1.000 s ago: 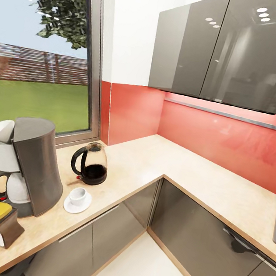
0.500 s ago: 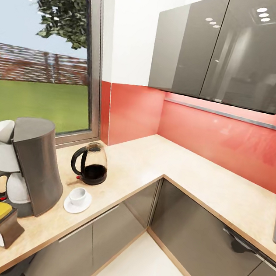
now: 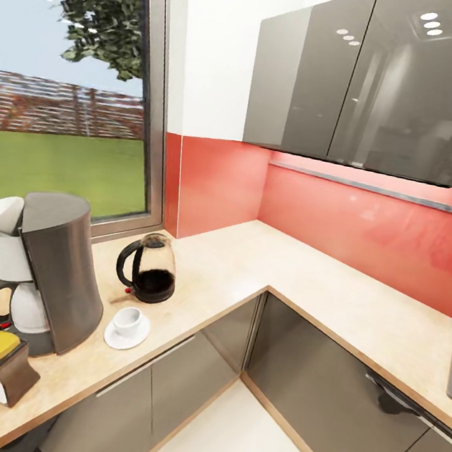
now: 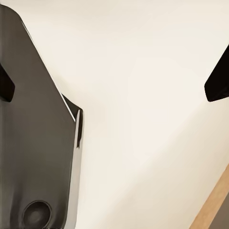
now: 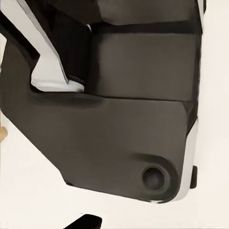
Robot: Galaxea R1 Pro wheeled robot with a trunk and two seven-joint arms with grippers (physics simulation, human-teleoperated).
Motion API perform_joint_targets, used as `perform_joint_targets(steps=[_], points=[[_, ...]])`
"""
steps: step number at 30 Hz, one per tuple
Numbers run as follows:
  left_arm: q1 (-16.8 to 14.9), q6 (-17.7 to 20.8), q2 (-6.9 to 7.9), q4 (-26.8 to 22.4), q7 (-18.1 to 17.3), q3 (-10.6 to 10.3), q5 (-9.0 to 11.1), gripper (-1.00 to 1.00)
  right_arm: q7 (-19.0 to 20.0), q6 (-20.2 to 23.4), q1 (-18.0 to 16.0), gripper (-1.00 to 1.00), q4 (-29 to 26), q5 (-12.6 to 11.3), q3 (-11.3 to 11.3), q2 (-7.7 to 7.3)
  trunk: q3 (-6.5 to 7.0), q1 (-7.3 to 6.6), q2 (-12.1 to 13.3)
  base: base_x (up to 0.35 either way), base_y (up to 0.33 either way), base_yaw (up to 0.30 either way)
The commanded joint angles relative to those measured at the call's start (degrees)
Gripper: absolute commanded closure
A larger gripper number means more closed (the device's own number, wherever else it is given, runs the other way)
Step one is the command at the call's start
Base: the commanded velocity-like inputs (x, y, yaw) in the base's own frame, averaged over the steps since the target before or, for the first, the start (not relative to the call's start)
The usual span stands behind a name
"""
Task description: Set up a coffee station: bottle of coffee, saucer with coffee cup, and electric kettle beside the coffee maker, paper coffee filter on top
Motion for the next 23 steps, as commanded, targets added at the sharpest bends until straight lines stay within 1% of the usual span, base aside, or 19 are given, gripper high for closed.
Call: perform_joint_targets(steps=[1, 2, 3, 5, 8, 23], points=[[0.0, -0.1, -0.01, -0.1, 0.1, -0.2, 0.2, -1.00, 0.1, -2.8, 0.0, -1.00, -0.5, 0.1, 0.2, -0.02, -0.11, 0.03, -0.1, 0.000, 0.000, 0.000], [0.0, -0.1, -0.02, -0.1, 0.1, -0.2, 0.2, -1.00, 0.1, -6.8, 0.0, -1.00, -0.7, 0.1, 0.2, 0.01, -0.11, 0.03, -0.1, 0.000, 0.000, 0.000], [0.0, -0.1, 0.02, -0.1, 0.1, -0.3, 0.2, -1.00, 0.1, -8.4, 0.0, -1.00, -0.7, 0.1, 0.2, 0.03, -0.11, 0.03, -0.1, 0.000, 0.000, 0.000], [0.0, -0.1, 0.05, -0.1, 0.1, -0.3, 0.2, -1.00, 0.1, -9.5, 0.0, -1.00, -0.8, 0.1, 0.2, 0.04, -0.11, 0.03, -0.1, 0.000, 0.000, 0.000], [0.0, -0.1, 0.07, -0.1, 0.1, -0.2, 0.2, -1.00, 0.1, -10.2, 0.0, -1.00, -0.8, 0.1, 0.2, 0.05, -0.11, 0.03, -0.1, 0.000, 0.000, 0.000], [0.0, 0.0, -0.17, -0.1, 0.2, -0.1, 0.2, -1.00, 0.1, -10.3, 0.0, -1.00, -0.8, 0.1, 0.2, 0.05, -0.11, 0.03, -0.1, 0.000, 0.000, 0.000]])
